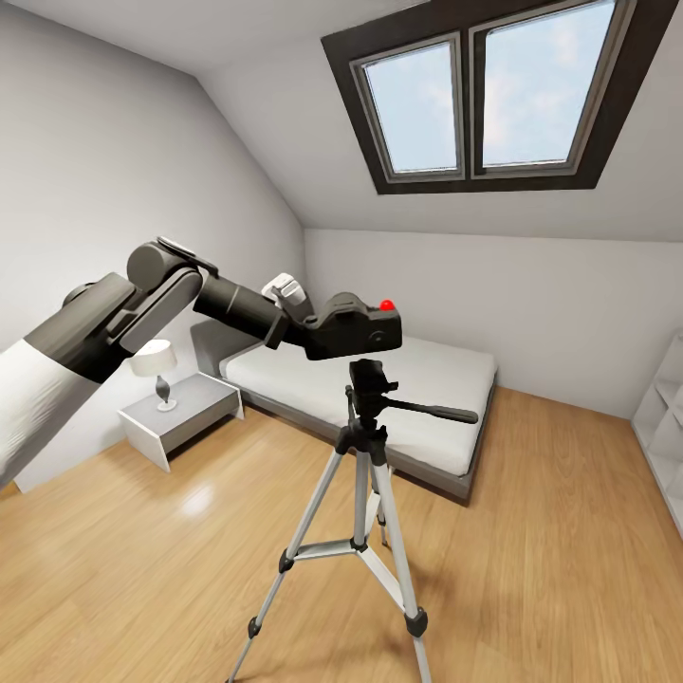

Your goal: Attach the digital camera to the camera tripod in the bedroom.

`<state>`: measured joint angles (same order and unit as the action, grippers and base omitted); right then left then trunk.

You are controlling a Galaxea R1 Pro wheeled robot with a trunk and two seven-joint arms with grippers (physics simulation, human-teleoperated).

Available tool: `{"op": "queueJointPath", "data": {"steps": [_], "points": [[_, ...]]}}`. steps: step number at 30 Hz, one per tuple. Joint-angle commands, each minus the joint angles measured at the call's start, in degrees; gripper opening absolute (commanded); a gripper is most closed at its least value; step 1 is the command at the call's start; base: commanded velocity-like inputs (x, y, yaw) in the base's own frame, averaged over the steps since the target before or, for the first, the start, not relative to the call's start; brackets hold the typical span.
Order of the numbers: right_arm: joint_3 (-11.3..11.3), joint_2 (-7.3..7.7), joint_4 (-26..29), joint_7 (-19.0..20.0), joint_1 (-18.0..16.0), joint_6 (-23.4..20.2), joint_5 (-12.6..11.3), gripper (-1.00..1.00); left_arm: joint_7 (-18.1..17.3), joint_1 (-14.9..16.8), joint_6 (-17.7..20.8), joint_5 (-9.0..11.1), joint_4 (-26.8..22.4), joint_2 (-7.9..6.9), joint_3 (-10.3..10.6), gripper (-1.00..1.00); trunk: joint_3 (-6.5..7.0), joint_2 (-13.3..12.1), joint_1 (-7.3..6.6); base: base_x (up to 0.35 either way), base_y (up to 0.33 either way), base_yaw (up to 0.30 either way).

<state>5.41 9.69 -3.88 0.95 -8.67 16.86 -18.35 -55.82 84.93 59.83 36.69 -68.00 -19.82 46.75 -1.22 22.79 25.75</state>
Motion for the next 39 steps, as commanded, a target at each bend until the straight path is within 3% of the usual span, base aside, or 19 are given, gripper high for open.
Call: {"op": "queueJointPath", "data": {"steps": [1, 27, 39], "points": [[0.5, -0.02, -0.2, 0.1, -0.1, 0.4, -0.5, 1.0, -0.2, 0.1, 0.2, 0.0, 0.0, -0.07, 0.1, -1.0, -0.13, 0.1, 0.04, 0.0, 0.0, 0.0], [0.5, -0.02, -0.2, 0.0, -0.1, 0.4, -0.5, 1.0, -0.2, 0.0, 0.2, 0.0, -0.3, -0.52, 0.0, -1.0, -0.13, 0.1, 0.04, 0.031, -0.07, 0.0], [0.5, -0.02, -0.2, 0.0, -0.1, 0.4, -0.5, 1.0, -0.3, 0.0, 0.2, 0.0, -2.8, -0.52, 0.0, -1.0, -0.13, 0.1, 0.04, 0.002, -0.002, 0.0]]}}
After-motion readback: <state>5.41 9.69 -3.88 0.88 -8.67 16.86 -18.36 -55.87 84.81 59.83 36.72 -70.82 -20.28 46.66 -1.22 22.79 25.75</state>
